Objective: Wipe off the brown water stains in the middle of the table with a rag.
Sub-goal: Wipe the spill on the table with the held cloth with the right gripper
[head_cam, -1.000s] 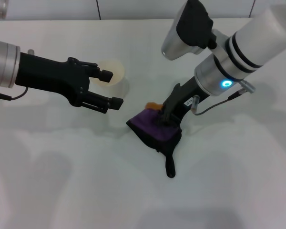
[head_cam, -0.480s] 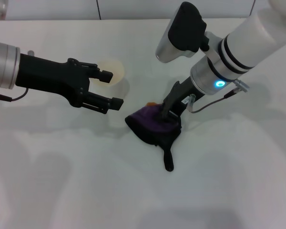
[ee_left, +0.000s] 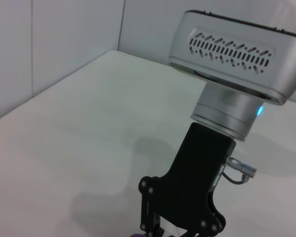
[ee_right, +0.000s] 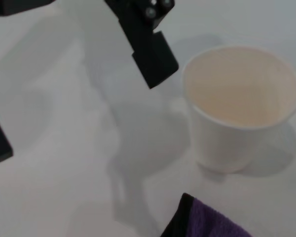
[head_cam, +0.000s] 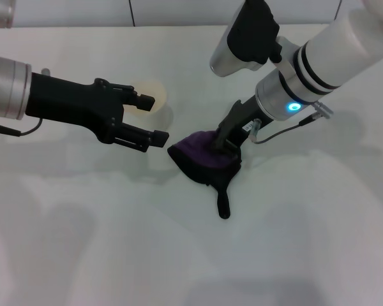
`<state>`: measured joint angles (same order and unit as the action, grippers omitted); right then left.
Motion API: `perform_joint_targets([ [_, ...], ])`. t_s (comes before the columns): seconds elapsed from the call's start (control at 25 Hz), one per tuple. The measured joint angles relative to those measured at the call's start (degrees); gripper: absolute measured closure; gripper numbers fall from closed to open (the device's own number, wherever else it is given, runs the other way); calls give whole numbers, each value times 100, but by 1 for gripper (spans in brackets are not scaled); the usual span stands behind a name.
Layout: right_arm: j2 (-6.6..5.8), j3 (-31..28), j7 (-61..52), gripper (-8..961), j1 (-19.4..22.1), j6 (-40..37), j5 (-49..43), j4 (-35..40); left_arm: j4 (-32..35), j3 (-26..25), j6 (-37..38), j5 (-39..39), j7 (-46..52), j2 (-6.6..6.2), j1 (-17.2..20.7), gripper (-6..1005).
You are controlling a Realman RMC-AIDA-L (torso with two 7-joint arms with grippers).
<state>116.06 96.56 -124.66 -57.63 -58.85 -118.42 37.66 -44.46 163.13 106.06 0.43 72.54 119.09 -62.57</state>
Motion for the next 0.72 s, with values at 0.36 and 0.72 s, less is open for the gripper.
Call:
perform_joint_targets([
  [0.36,-40,-223,-30,856,16,252,-37,-49,8,-5,-24,0,6,0,0,117],
  [0.72,-70,-458,-1,857,132,267,-55,-49,7,-9,-24,1,6,0,21,118],
])
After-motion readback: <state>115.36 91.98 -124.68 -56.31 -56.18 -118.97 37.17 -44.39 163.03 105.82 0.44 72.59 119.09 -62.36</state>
